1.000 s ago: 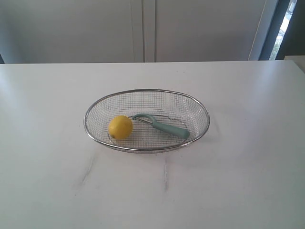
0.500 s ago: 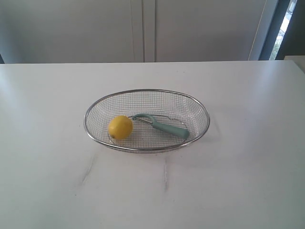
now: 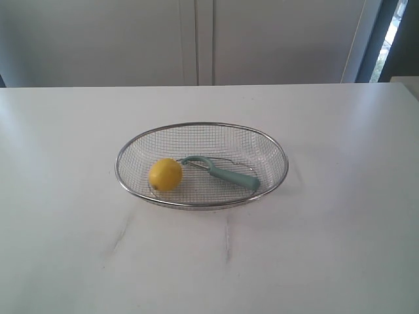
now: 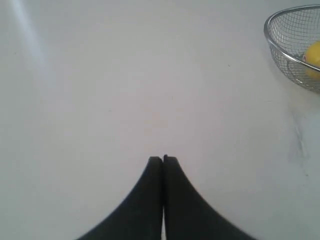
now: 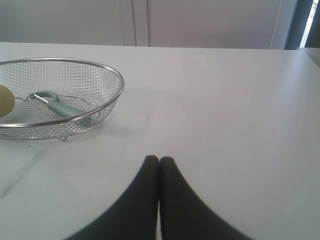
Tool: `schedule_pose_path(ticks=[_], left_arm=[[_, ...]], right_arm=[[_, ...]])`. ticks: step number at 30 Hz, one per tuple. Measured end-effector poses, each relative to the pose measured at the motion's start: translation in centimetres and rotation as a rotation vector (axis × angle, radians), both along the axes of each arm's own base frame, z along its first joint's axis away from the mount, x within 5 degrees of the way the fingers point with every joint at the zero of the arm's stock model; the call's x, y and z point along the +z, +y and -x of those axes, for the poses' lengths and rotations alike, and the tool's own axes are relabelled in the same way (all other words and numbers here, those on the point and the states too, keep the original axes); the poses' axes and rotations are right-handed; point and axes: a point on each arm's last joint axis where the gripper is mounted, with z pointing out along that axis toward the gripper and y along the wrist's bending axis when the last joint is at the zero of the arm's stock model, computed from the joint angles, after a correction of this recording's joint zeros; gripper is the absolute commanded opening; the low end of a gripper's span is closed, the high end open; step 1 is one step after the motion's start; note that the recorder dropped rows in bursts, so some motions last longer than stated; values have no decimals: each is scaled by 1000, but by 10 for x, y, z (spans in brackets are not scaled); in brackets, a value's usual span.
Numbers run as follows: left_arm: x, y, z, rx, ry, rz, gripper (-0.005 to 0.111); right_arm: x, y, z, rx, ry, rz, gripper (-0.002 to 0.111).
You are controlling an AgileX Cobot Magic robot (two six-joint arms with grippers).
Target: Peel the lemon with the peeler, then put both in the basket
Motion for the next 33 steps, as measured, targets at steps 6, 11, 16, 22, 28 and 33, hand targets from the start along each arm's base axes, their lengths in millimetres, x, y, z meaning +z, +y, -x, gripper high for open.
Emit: schedule_pose_path(ticks=[6,11,16,22,28,33], left_arm=[[0,0,0,-2,-3,-7,0],[0,-3,0,-67,-5,-21,0],[0,-4,1,-107,-11,-72,0],[0,-4,1,-111,-13,-81,0],[0,-4,1,-100,-9,-53,0],[0,-1,0,-80,-7,-81,0]], right_arm=[[0,0,0,0,0,0,0],[0,0,0,0,0,0,0],[0,0,0,0,0,0,0],[0,0,0,0,0,0,0],[0,0,0,0,0,0,0],[0,0,0,0,0,0,0]])
